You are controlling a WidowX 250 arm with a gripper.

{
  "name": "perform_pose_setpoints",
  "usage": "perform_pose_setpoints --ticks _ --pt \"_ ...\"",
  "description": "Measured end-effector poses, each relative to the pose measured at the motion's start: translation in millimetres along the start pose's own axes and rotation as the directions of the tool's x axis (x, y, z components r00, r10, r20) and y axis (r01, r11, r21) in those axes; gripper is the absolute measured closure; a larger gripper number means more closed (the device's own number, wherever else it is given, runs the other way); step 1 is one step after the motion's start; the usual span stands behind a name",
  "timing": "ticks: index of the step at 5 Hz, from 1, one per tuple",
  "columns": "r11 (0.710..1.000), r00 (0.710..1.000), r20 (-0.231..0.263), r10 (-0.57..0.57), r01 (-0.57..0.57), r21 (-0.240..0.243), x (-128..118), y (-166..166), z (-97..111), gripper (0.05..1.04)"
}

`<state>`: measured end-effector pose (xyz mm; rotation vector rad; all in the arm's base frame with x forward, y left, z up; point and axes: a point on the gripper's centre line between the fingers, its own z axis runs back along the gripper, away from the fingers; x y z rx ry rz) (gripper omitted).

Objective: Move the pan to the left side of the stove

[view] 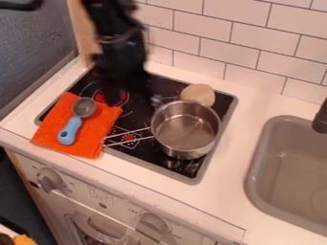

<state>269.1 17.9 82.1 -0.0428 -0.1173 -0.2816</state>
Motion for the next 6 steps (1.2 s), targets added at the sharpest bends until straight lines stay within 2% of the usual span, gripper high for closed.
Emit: perform_pose_setpoints --ticks 1,2,3,4,6 --pt "0.984 0.984 -0.005 -0.178 0.178 -0.018 12.1 -47.2 -2.4 0.084" --pt "0.972 0.971 -0.053 -0.234 0.232 -0.038 19.2 -81.6 -22.3 0.084" --pt "0.977 0.972 -0.095 -0.214 0.214 -0.011 22.1 -84.8 -57.3 0.085" --pt "0.978 0.975 -0.083 -0.207 0.208 0.005 29.1 -82.3 -83.9 0.151" --pt "0.973 0.972 -0.054 -0.229 0.230 0.006 30.3 -82.1 -84.5 0.740"
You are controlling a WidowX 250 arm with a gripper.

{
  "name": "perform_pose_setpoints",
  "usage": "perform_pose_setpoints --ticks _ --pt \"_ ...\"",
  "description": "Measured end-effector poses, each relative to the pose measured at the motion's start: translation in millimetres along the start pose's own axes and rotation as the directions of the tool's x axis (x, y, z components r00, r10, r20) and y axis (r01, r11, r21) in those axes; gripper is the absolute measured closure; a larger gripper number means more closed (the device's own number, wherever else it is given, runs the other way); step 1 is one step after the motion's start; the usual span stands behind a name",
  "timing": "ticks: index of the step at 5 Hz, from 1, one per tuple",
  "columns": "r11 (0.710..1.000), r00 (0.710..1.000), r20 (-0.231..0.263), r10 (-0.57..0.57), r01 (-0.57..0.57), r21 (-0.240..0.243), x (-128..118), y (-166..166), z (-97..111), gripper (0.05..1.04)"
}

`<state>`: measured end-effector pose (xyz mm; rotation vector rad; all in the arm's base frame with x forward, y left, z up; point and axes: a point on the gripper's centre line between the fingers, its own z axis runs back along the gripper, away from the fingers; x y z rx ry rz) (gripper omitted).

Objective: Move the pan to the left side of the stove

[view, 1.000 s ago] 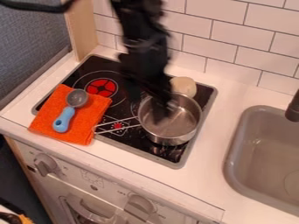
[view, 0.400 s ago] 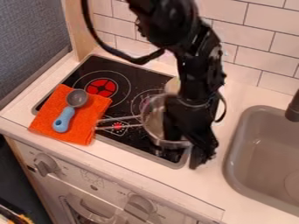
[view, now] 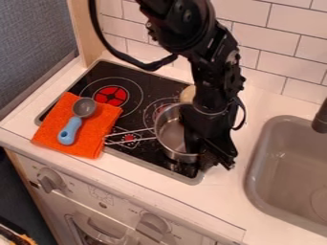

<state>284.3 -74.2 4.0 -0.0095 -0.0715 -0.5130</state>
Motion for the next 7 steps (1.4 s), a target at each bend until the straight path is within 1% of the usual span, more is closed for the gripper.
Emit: perform_pose_setpoints --ticks 1,2,3,4,5,6,7 --pt "1.000 0.999 0.015 -0.029 0.029 0.005 -0.8 0.2 5.0 0.930" --pt "0.999 0.998 0.051 -0.042 0.041 0.018 -6.0 6.5 21.2 1.001" --pt "0.998 0.991 0.136 -0.010 0.001 0.065 -16.4 34.1 65.0 1.005" --pt "0.997 0.987 0.160 0.033 -0.045 0.069 -24.6 83.2 91.9 1.005" --pt "0.997 0.989 0.146 0.018 -0.029 0.074 -15.5 137.9 91.9 1.005" --pt "0.999 0.989 0.148 -0.010 0.004 0.042 0.0 165.3 70.9 1.005" --pt "0.999 0.989 0.142 -0.050 0.051 -0.004 16.5 175.0 46.4 1.005"
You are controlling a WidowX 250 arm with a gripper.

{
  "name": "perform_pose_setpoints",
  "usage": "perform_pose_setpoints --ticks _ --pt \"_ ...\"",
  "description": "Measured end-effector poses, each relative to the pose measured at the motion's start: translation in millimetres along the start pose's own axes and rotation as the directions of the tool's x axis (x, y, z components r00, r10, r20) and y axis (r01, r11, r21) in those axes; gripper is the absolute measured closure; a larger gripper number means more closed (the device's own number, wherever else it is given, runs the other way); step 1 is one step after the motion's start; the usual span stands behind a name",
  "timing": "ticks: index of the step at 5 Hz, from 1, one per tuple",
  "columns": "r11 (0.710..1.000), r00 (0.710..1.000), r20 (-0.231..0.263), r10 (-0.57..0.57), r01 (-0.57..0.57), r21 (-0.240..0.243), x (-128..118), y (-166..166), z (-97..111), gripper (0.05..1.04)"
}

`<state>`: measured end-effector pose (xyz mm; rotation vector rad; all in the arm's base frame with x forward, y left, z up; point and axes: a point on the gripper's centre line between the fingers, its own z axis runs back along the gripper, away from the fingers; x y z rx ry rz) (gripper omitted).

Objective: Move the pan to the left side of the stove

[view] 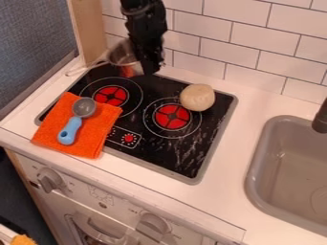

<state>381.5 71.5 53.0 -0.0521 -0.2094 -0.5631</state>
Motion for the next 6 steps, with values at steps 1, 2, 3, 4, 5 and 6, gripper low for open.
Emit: perform_pose_setpoints --ticks 1,2,3,4,5,6 --pt "0.999 1.000 -0.026 -0.014 0.013 -0.030 0.2 8.1 -19.0 1.005" --pt "0.999 0.999 -0.038 -0.014 0.013 -0.032 -3.1 14.0 -26.2 0.964" --pt "0.998 0.998 -0.061 0.008 -0.011 -0.055 -14.6 11.7 -28.4 0.795" --pt "0.999 0.999 -0.019 0.039 -0.039 -0.014 -14.1 7.0 0.4 0.514" --pt "0.985 0.985 0.003 0.170 -0.170 0.009 -21.2 -4.4 23.3 0.217" --pt "0.933 0.935 -0.040 0.352 -0.347 0.096 -40.1 -13.7 39.2 0.071"
